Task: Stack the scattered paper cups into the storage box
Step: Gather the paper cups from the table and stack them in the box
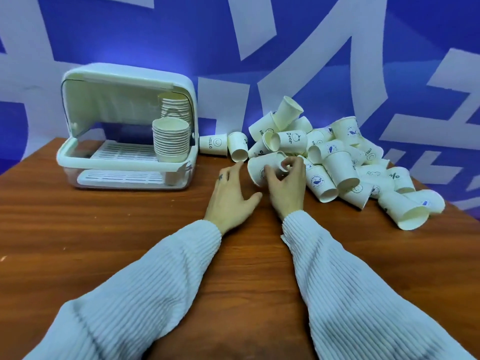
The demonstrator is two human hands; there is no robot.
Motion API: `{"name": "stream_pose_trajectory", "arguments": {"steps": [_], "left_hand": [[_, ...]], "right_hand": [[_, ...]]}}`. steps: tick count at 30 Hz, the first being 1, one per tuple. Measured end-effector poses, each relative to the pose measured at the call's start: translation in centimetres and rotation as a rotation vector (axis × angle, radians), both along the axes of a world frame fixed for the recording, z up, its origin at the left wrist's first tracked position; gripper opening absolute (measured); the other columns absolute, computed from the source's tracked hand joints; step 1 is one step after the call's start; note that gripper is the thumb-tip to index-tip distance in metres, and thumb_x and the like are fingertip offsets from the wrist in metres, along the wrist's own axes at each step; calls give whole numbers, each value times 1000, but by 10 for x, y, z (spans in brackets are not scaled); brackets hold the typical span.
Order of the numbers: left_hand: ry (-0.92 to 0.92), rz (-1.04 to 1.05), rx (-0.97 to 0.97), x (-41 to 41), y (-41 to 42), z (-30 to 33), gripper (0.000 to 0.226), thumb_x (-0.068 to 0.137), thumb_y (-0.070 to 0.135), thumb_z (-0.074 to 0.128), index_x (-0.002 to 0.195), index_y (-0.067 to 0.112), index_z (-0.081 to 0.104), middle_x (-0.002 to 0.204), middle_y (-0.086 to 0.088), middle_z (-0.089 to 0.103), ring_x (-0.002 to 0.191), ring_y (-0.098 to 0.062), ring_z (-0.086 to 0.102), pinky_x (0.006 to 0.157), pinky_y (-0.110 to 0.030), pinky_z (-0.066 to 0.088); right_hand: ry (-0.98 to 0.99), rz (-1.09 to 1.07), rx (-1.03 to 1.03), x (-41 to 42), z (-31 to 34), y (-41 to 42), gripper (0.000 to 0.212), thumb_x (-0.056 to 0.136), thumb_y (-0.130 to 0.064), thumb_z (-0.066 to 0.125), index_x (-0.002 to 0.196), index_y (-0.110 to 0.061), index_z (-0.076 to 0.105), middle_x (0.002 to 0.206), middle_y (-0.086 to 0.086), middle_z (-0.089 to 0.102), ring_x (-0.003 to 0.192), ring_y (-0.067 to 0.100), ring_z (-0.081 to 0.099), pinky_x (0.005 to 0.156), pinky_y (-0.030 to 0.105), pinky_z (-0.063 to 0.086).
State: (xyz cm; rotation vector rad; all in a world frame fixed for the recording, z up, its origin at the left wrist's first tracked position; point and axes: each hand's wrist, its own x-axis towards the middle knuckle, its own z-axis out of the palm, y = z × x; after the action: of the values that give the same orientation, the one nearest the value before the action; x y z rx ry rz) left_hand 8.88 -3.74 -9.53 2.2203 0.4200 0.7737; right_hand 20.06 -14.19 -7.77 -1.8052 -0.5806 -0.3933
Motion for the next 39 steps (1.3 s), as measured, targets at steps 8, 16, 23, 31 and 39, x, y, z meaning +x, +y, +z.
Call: {"name": "stream_pose_trajectory", "arguments": {"steps": [8,16,23,31,39], "left_hand": [[-179,-4,-128,-8,2,5,80,83,48,75,148,23,35,142,-1,46,134,-17,44,113,-40,38],[-75,-33,-37,-17,-4,8,80,83,50,75,148,29,32,138,1,41,129,-21,47,98,-31,35],[-41,-25,-54,-19,-4,8,79,82,53,74,147,35,32,135,4,40,125,-23,50,101,-37,41],[-60,-18,-49,-23,-7,15,80,83,53,72,150,35,31,138,4,40,125,-23,51,99,-36,41],[-354,123,-100,-49,25,82,81,83,51,76,150,21,39,145,0,48,133,-16,46,108,-29,36]], "right_hand": [[287,226,130,-36,5,-17,42,87,-49,60,124,-28,62,123,-1,67,115,13,63,107,41,49],[115,-601,87,24,11,-84,65,89,-38,69,149,-29,46,159,2,38,151,27,28,122,47,25],[-46,-575,-421,64,14,-95,83,92,-66,57,162,-36,23,169,10,24,157,28,16,127,47,13],[9,-447,-706,80,57,-111,85,89,-56,59,161,-32,20,140,15,58,128,40,53,103,51,42],[61,99,-94,-4,105,-57,69,79,-31,84,134,-27,41,110,-8,60,98,12,65,91,46,58]]}}
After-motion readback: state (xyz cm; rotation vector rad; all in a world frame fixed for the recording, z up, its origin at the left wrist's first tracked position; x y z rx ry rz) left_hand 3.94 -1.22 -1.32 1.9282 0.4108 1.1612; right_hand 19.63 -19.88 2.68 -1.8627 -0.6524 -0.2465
